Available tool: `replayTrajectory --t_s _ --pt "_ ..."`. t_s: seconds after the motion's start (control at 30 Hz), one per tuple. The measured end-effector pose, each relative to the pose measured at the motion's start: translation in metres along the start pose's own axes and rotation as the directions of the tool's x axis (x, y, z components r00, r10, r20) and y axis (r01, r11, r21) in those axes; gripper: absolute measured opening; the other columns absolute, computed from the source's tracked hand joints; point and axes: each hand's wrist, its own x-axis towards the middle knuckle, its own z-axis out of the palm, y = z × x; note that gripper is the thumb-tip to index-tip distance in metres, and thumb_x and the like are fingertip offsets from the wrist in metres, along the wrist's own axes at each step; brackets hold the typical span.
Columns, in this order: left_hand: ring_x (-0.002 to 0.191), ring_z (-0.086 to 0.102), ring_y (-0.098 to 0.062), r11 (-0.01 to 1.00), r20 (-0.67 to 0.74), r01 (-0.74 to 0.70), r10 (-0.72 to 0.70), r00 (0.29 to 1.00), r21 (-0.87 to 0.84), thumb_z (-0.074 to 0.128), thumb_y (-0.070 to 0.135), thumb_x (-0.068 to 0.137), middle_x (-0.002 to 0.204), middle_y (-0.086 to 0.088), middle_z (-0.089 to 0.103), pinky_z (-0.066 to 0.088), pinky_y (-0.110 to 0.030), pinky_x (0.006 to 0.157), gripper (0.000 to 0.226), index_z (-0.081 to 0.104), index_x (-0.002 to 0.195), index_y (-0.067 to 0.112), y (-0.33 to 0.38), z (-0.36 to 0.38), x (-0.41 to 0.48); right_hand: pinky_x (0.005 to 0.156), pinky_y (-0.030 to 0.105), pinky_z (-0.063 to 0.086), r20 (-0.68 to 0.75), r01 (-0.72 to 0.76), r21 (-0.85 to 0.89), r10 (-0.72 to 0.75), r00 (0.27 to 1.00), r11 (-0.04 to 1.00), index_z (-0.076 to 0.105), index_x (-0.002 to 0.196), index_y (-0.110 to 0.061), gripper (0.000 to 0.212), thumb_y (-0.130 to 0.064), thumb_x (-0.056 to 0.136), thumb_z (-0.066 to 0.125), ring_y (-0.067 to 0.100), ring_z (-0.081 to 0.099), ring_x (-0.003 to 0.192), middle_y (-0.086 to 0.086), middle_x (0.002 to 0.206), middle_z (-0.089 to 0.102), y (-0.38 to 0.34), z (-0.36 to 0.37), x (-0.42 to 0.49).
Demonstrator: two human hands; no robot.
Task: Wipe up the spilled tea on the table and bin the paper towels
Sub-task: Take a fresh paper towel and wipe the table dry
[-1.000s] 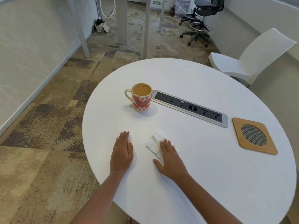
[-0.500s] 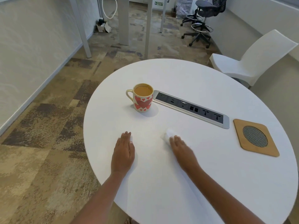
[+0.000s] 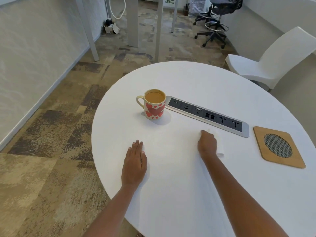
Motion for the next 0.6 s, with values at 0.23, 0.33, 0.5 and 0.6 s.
replayTrajectory --t_s 0.23,0.33,0.5,0.6 --pt "0.140 0.029 -0.021 0.999 -0.004 0.010 -0.010 1.000 -0.049 0.021 0.023 0.087 0.147 -0.011 0.039 0.011 -0.025 0.116 0.056 0.040 0.136 0.003 0.000 0.000 -0.001 0.100 0.041 0.037 -0.120 0.086 -0.044 -0.090 0.989 0.995 0.051 0.127 -0.006 0.043 0.001 0.086 0.041 0.036 0.053 0.113 0.020 0.122 0.058 -0.004 0.008 -0.002" --pt "0.140 0.029 -0.020 0.998 -0.006 0.013 -0.013 1.000 -0.055 0.021 0.024 0.087 0.147 -0.010 0.039 0.012 -0.026 0.116 0.056 0.040 0.136 0.003 0.000 0.000 0.000 0.096 0.042 0.040 -0.238 0.005 0.278 0.064 0.969 0.961 0.056 0.123 -0.003 0.043 0.007 0.085 0.038 0.039 0.050 0.115 0.023 0.128 0.049 0.014 -0.002 0.003" --pt "0.140 0.030 -0.020 0.999 -0.004 0.010 -0.011 1.000 -0.052 0.021 0.023 0.087 0.146 -0.011 0.040 0.013 -0.027 0.117 0.055 0.041 0.135 0.003 0.000 -0.001 0.000 0.099 0.039 0.041 -0.173 -0.150 0.518 0.274 0.946 0.842 0.051 0.125 -0.003 0.038 0.002 0.088 0.046 0.035 0.051 0.115 0.024 0.130 0.042 0.035 -0.009 0.013" --pt "0.139 0.031 -0.022 0.999 -0.009 0.007 -0.007 1.000 -0.043 0.022 0.022 0.087 0.145 -0.012 0.042 0.013 -0.026 0.116 0.054 0.042 0.134 0.002 0.000 -0.001 0.000 0.101 0.042 0.040 -0.076 -0.206 0.352 0.247 0.966 0.913 0.050 0.129 -0.002 0.044 -0.012 0.087 0.058 0.039 0.047 0.121 0.025 0.130 0.045 0.040 -0.007 0.014"
